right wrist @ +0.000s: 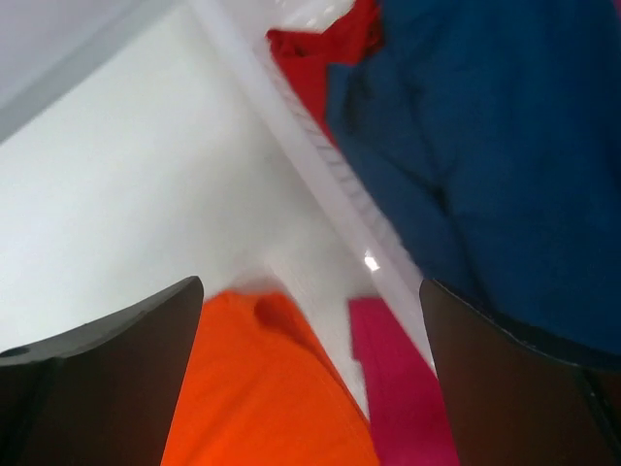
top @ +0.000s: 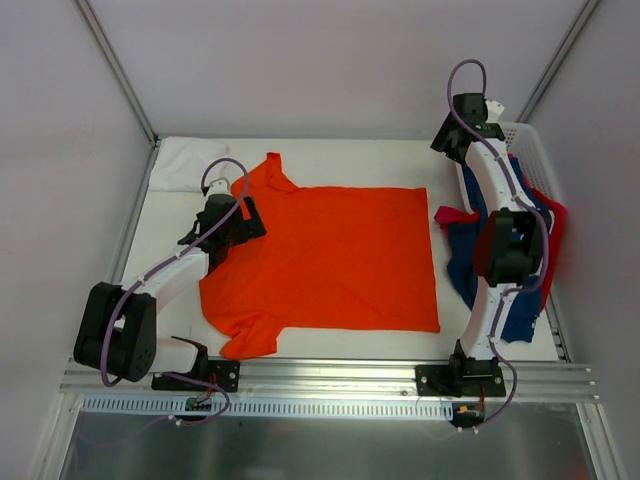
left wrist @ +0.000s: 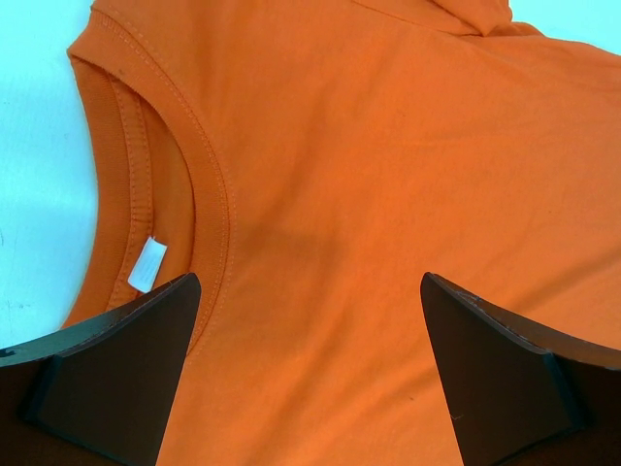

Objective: Fold and stack the t-shirts
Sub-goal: Flatten the tshirt out

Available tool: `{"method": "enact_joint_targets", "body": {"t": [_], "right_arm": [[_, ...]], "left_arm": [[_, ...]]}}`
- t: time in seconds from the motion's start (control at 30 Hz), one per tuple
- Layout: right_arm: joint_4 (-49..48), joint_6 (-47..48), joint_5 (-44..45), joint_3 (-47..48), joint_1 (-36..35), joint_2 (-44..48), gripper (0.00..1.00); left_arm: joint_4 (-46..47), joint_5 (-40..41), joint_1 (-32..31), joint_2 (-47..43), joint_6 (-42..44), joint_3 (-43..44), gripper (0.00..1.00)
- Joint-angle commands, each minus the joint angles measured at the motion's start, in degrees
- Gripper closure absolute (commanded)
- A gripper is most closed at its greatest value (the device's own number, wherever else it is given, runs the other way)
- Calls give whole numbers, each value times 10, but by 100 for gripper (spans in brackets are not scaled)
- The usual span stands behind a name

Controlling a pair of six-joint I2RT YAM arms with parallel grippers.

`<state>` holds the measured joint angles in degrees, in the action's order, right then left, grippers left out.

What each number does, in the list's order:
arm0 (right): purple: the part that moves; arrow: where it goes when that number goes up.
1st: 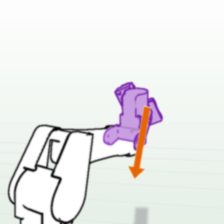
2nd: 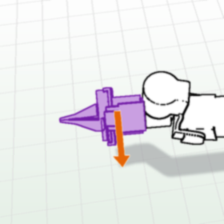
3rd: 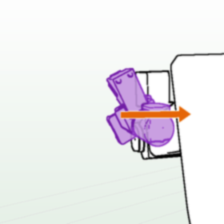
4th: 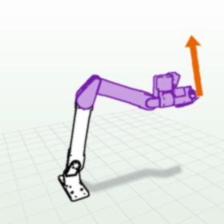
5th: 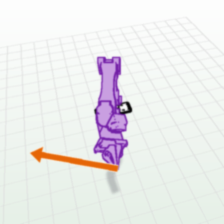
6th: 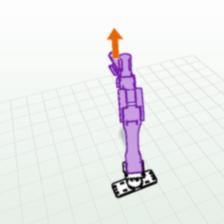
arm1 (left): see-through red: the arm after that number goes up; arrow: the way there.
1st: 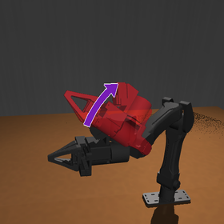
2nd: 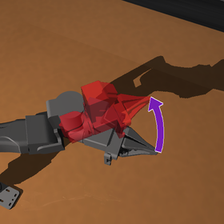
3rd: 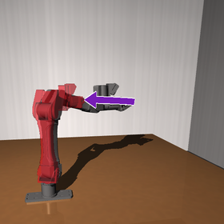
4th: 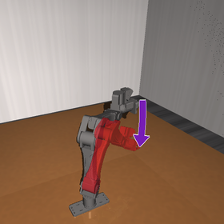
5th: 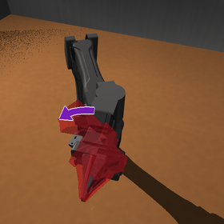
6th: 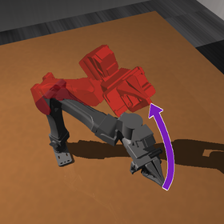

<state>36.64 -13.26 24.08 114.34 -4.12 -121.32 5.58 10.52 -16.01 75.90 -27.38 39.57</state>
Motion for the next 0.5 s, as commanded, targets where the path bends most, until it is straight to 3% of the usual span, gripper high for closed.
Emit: {"method": "enact_joint_targets", "body": {"t": [0.0, 0.17, 0.27, 0.33, 0.37, 0.4, 0.47], "right_arm": [[-9, 23, 9, -47, -19, 136, 0], [-28, 54, 61, -119, -104, 207, 0], [-12, 32, -15, -141, -117, 213, 2], [-37, 24, -71, -166, -125, 203, 43], [-47, 15, -102, -190, -135, 197, 88], [-60, 10, -113, -196, -141, 176, 99], [-61, 5, -143, -197, -149, 146, 99]], "left_arm": [[24, 2, 10, 22, 11, 30, 1], [9, -34, 12, 51, 8, 77, 1], [9, -34, 13, 63, 7, 99, 1], [8, -28, 13, 87, 8, 124, 1], [8, -29, 16, 99, 11, 134, 1], [5, -33, 16, 124, 12, 158, 1], [-4, -42, 15, 151, 14, 178, 1]]}}
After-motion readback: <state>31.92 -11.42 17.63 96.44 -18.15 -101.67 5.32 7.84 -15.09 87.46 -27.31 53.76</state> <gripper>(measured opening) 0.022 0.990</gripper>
